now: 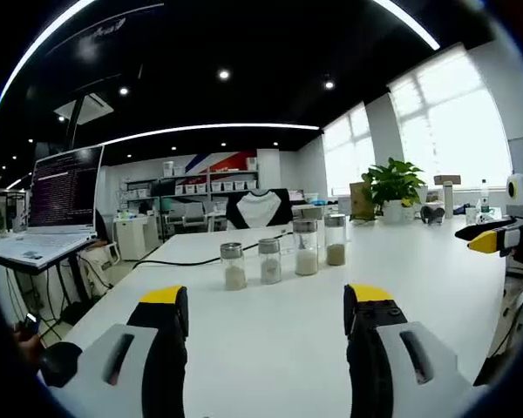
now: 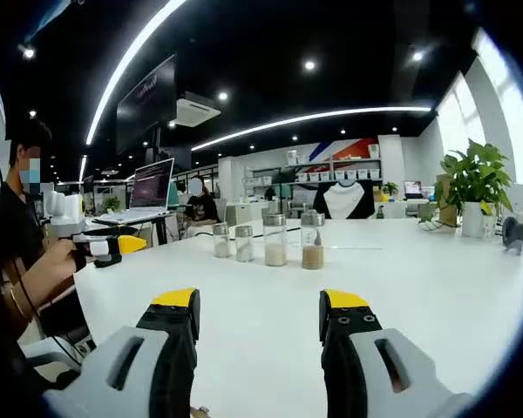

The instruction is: Rotate the seasoning bottle until the label or dispensing opening points toward the visible target arrow and the bottle remains upright within the marked orientation range

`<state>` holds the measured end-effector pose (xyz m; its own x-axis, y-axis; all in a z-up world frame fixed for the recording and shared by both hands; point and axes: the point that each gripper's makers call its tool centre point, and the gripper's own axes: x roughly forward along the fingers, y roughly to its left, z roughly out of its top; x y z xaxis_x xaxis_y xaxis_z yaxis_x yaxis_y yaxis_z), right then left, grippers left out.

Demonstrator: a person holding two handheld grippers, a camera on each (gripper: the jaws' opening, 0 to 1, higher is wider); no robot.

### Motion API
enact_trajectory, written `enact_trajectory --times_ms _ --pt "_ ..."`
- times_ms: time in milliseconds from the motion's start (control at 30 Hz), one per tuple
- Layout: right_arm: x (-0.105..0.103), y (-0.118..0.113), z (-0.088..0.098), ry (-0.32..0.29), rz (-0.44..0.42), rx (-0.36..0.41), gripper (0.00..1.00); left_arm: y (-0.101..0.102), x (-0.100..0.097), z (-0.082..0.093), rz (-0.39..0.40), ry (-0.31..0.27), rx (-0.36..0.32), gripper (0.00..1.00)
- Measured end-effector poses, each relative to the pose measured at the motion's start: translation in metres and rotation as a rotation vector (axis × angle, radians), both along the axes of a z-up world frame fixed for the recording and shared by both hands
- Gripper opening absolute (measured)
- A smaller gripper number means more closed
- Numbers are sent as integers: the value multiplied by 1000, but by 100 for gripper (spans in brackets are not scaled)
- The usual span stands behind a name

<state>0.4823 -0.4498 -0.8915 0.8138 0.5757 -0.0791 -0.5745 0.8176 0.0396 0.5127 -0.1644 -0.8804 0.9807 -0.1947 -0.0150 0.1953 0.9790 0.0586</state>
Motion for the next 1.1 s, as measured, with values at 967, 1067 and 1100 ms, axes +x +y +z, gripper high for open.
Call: enact_trajectory --times_ms 967,1067,1100 --pt "0 -4 -1 14 -8 35 53 -3 0 -7 -13 26 29 75" --pt "1 -7 -3 17 -19 26 52 1 0 -6 12 19 19 72" --pt "1 -7 -3 19 -23 22 52 2 0 -5 16 15 22 71"
